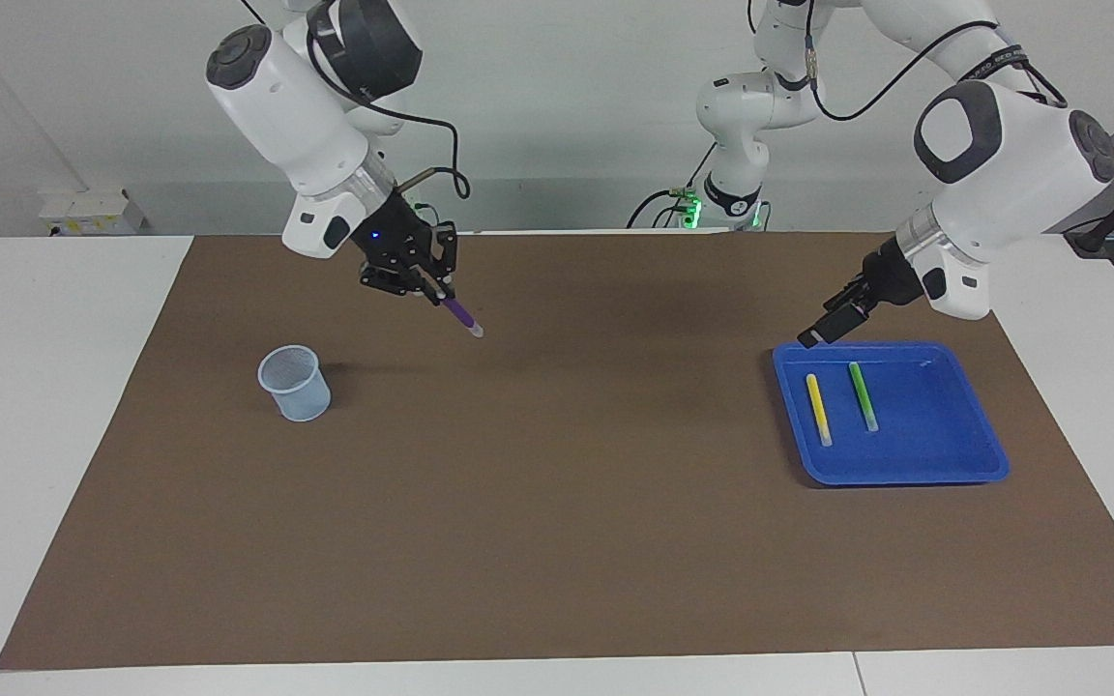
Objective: Right arm passes pens to left for tray arrangement
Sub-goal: 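Lift the purple pen from the cup with the right gripper, then bring the purple pen to the left gripper and close the left gripper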
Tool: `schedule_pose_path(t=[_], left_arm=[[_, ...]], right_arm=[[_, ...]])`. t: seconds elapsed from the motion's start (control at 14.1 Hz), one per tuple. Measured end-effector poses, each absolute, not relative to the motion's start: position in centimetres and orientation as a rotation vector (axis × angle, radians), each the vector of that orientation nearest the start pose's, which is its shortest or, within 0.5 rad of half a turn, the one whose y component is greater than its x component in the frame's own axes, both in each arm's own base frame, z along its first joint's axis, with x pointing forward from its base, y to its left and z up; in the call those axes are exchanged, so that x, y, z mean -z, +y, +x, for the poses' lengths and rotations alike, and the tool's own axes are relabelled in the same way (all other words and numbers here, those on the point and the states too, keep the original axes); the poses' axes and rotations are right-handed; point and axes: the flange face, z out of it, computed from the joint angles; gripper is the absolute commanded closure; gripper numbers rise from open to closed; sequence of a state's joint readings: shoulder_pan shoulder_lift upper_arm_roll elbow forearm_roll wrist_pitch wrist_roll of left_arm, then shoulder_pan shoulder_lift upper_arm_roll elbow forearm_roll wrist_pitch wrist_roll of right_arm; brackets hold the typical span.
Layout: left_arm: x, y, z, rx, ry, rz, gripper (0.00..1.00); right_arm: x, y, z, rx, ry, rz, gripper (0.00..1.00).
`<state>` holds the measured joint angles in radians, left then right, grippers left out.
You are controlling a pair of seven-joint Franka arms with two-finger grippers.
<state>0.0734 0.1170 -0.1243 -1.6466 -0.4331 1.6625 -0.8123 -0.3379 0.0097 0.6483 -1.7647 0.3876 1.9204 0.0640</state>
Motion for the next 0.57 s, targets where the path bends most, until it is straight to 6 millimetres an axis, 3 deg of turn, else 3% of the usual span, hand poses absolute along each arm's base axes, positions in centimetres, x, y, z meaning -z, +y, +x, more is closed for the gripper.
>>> schedule_pose_path(t=[0.28, 0.57], left_arm=[[-55.6, -8.2, 57.5, -0.683, -1.839, -3.028, 0.0], [-55.2, -12.1, 55.3, -0.751, -2.186, -2.861, 0.01]], right_arm=[[-57.8, 27.5, 52.8, 0.152, 0.042, -2.644, 1.0], [-58.9, 30.8, 51.9, 0.155, 0.283, -2.504, 1.0]])
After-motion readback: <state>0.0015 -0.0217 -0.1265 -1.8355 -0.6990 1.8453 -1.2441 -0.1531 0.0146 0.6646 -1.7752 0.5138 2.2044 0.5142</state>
